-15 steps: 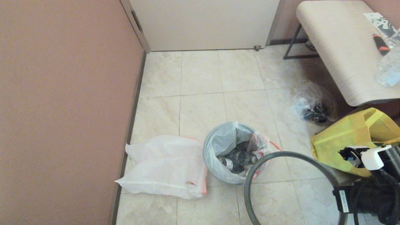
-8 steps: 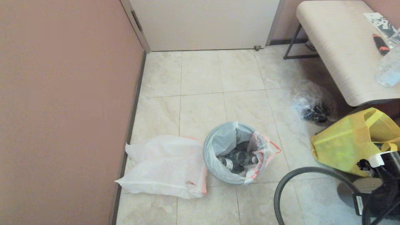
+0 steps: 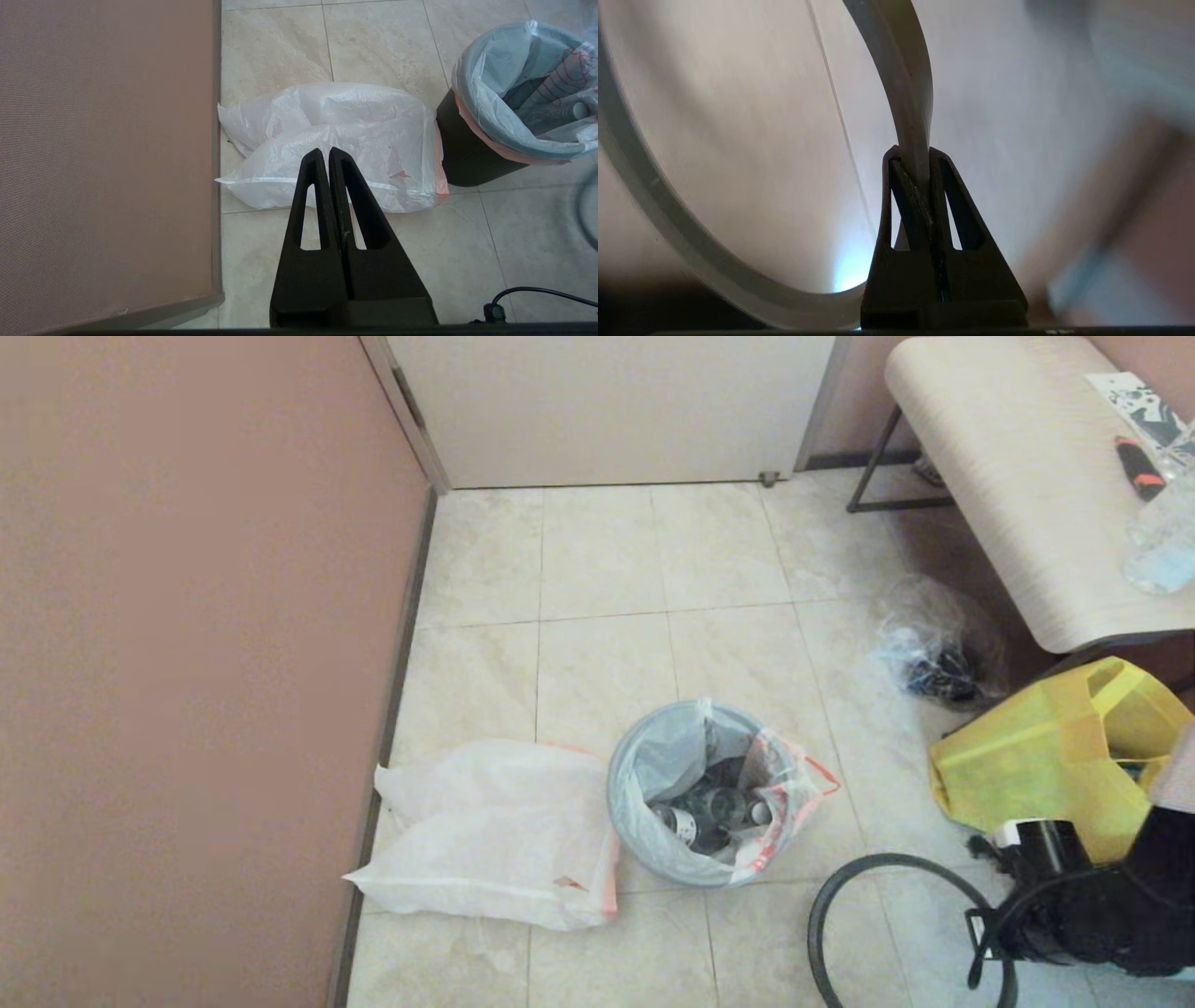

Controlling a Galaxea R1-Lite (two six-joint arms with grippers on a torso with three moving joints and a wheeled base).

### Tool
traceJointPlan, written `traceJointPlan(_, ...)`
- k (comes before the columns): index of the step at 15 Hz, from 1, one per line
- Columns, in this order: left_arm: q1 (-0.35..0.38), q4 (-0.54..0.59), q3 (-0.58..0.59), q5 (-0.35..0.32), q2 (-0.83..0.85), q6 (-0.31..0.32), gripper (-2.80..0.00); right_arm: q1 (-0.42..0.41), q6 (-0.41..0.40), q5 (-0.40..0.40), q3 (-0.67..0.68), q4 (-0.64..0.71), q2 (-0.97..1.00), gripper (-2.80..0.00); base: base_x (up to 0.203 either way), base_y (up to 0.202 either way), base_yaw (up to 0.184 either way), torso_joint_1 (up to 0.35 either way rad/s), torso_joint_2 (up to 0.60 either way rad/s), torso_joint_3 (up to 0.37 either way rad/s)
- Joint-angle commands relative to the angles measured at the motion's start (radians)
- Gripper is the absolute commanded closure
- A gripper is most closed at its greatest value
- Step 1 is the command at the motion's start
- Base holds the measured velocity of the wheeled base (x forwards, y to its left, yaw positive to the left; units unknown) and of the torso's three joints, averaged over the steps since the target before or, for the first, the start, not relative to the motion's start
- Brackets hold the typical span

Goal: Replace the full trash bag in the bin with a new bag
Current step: Place the trash can ring on the floor

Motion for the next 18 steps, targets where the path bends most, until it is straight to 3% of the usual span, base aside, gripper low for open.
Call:
traceJointPlan(1,0.0,0.0,0.0,0.0,0.0,0.0,0.0,-0.001,-0.033,0.02,-0.095,-0.069,0.164,0.0,0.0,0.0,0.0,0.0,0.0,0.0)
traceJointPlan(3,0.0,0.0,0.0,0.0,0.001,0.0,0.0,0.009,-0.071,0.048,-0.197,-0.054,0.179,0.0,0.0,0.0,0.0,0.0,0.0,0.0)
traceJointPlan(5,0.001,0.0,0.0,0.0,0.0,0.0,0.0,0.025,-0.124,0.054,-0.214,-0.03,0.18,0.0,0.0,0.0,0.0,0.0,0.0,0.0)
traceJointPlan(6,0.0,0.0,0.0,0.0,0.0,0.0,0.0,0.034,-0.122,0.052,-0.21,-0.03,0.173,-2.8,0.0,0.0,0.0,0.0,0.0,0.0)
traceJointPlan(13,0.0,0.0,0.0,0.0,0.0,0.0,0.0,0.079,-0.088,-0.009,0.051,-0.034,-0.084,-2.8,0.0,0.0,0.0,0.0,0.0,0.0)
traceJointPlan(14,0.0,0.0,0.0,0.0,0.0,0.0,0.0,0.096,-0.075,-0.019,0.103,-0.034,-0.146,-1.71,0.0,0.0,0.0,0.0,0.0,0.0)
traceJointPlan(15,0.0,0.0,0.0,0.0,0.0,0.0,0.0,0.117,-0.068,-0.035,0.166,-0.034,-0.209,0.0,0.0,0.0,0.0,0.0,0.0,0.0)
traceJointPlan(18,0.0,0.0,0.0,0.0,0.0,0.0,0.0,0.187,-0.05,-0.099,0.305,-0.035,-0.36,0.0,0.0,0.0,0.0,0.0,0.0,0.0)
